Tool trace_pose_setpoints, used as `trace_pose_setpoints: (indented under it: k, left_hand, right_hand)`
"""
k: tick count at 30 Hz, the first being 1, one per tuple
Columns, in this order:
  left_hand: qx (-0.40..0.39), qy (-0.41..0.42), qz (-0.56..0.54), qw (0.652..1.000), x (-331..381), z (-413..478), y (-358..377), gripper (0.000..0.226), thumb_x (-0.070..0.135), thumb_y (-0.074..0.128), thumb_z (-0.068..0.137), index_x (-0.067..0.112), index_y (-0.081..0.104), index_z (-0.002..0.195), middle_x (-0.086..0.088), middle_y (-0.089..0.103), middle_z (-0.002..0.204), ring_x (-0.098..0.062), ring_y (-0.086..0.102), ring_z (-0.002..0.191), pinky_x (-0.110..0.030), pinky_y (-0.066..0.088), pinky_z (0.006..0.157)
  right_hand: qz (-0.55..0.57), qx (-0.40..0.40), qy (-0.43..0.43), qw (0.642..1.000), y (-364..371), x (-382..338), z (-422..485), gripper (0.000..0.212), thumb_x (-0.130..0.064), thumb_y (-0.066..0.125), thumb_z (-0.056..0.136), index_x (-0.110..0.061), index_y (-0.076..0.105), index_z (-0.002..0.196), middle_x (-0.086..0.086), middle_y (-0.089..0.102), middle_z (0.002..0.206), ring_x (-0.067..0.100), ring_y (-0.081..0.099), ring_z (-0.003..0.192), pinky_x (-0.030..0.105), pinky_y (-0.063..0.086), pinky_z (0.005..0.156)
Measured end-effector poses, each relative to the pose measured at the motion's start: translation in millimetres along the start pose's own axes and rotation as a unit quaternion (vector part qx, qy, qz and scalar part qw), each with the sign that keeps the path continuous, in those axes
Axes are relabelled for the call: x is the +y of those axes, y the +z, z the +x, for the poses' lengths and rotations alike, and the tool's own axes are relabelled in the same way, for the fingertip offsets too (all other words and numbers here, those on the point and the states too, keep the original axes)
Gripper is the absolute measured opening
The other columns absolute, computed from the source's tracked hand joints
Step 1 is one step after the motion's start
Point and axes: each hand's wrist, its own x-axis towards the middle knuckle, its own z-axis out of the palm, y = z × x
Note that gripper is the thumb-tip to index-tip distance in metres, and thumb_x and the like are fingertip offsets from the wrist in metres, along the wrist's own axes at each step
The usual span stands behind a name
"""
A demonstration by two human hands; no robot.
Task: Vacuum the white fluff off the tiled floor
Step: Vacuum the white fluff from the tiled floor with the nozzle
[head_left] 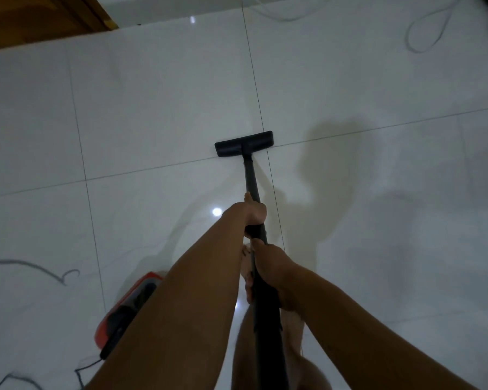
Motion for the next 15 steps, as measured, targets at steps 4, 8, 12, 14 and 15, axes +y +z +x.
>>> trace_pose_setpoints:
  k: [4,8,12,14,15]
  left_hand:
    - [0.002,0.003,0.005,1.0,-26.9,6.4,37.5,0.08,0.036,0.037,0.102,0.04,-0.017,0.161,-0.021,0.045,0.159,-0.038,0.058,0.133,-0.053,0.051,0.109]
    - [0.011,0.002,-0.003,1.0,-51.8,0.6,81.9,0.079,0.035,0.035,0.105,0.039,-0.02,0.161,-0.019,0.044,0.159,-0.038,0.056,0.134,-0.052,0.049,0.112]
    - [0.022,0.005,0.002,1.0,-74.6,2.9,119.5,0.079,0.036,0.035,0.106,0.036,-0.022,0.161,-0.02,0.047,0.157,-0.037,0.056,0.134,-0.052,0.047,0.114]
    - [0.032,0.005,0.002,0.999,-86.2,2.8,135.8,0.079,0.038,0.036,0.106,0.036,-0.02,0.162,-0.021,0.046,0.157,-0.038,0.055,0.135,-0.053,0.047,0.114]
    - [0.031,0.004,0.0,0.999,-92.6,1.3,143.7,0.079,0.038,0.036,0.106,0.037,-0.019,0.162,-0.021,0.047,0.156,-0.038,0.056,0.135,-0.053,0.047,0.113]
  right_hand:
    - [-0.021,0.002,-0.022,1.0,-14.4,41.9,-4.6,0.037,-0.039,0.032,0.106,-0.018,0.044,0.134,0.01,0.049,0.056,0.017,0.049,0.031,0.023,0.048,0.039]
    - [-0.033,0.007,-0.045,0.998,-36.5,87.2,-7.6,0.042,-0.039,0.031,0.107,-0.014,0.044,0.138,0.01,0.048,0.055,0.017,0.049,0.032,0.023,0.048,0.038]
    - [-0.027,0.002,-0.037,0.999,-57.1,128.8,-5.6,0.046,-0.04,0.03,0.107,-0.009,0.048,0.135,0.01,0.049,0.054,0.018,0.049,0.033,0.021,0.049,0.039]
    - [-0.019,-0.009,-0.026,0.999,-62.2,146.5,-10.1,0.047,-0.04,0.029,0.107,-0.009,0.046,0.139,0.011,0.049,0.058,0.018,0.049,0.032,0.021,0.05,0.039]
    - [-0.015,-0.01,-0.023,1.0,-64.6,155.7,-10.7,0.047,-0.039,0.03,0.106,-0.01,0.045,0.139,0.011,0.048,0.059,0.017,0.049,0.032,0.021,0.049,0.039]
